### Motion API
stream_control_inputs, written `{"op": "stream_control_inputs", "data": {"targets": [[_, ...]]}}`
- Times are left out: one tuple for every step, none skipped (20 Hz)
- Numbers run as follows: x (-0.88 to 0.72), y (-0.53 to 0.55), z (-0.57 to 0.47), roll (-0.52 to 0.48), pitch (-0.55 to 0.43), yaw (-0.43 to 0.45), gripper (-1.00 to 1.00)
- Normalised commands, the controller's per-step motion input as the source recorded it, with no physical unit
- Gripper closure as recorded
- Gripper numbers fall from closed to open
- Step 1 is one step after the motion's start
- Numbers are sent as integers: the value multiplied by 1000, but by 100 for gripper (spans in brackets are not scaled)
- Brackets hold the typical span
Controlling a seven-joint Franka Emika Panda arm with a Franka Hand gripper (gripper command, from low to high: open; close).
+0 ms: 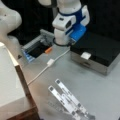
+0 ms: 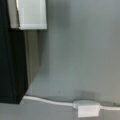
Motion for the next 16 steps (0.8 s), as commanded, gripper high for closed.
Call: {"op": "stream_control_inputs", "data": {"targets": [[320,130,-65,236,116,-68,-100],[307,124,-54,256,105,-63,-100],[286,122,-41,269,102,-55,-100],[272,126,-19,278,97,-42,-100],[251,130,-10,285,94,-26,-100],[235,126,8,294,85,-1,-100],[223,115,19,307,74,25,-100],[211,104,19,323,67,41,-100],[196,93,9,338,59,50,-100],[178,76,-1,354,55,56,-100],[159,58,-26,372,51,57,-100],[143,30,-53,378,47,61,-100],[125,-2,-84,377,40,65,-100],[104,-38,-118,378,31,73,-100],[82,-76,-152,381,22,75,-100],[59,-99,-187,395,22,73,-100]]}}
